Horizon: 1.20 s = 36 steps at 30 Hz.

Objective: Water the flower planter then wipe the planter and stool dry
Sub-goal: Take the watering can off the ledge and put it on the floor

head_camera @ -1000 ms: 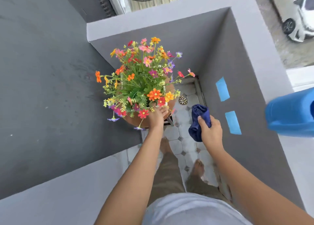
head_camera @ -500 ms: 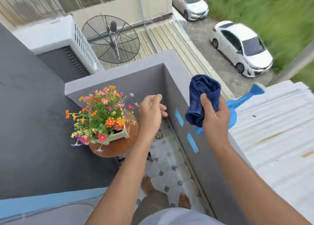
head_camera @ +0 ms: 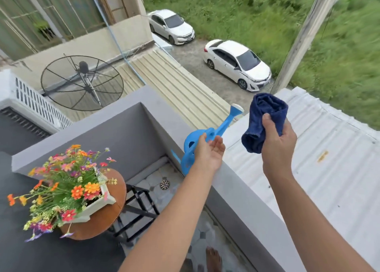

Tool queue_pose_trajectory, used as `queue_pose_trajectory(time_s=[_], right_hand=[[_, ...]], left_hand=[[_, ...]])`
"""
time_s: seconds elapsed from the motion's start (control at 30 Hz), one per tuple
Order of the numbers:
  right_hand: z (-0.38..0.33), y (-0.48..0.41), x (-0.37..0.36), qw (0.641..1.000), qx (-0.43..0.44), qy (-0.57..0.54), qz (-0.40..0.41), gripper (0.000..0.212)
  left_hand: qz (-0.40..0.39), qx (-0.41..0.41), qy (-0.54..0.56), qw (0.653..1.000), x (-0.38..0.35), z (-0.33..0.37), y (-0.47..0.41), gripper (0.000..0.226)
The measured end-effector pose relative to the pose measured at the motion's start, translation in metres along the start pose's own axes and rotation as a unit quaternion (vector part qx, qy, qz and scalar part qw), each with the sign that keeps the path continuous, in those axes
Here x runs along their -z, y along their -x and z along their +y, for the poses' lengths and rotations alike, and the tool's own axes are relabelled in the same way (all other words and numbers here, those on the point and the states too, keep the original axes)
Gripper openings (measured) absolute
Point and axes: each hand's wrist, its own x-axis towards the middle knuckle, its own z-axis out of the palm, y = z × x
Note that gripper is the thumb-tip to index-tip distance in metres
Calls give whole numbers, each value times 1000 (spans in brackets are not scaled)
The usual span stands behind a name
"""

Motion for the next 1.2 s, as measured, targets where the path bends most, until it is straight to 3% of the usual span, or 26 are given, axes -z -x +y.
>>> queue_pose_trajectory(time_s=[0.23,0.4,0.77,0.97,1.1,1.2], right_hand=[[18,5,-2,998,-40,11,-44,42],[27,9,-15,994,-62,22,-90,40],[61,73,-96,953,-131,78,-263,19],[141,96,-151,933,-203,109,-277,11],[245,96,-195,925,-285,129,-217,9],[351,90,-211,913,-318,176,-183,11]], left_hand=[[10,-84,2,996,-10,-11,-23,28],[37,-143,-36,988,20,24,-17,22],[146,-246,-278,917,118,141,-6,18],[197,-250,-376,870,195,171,-83,24],[222,-198,-442,846,261,171,-177,24],[248,-173,-510,805,321,153,-259,32]])
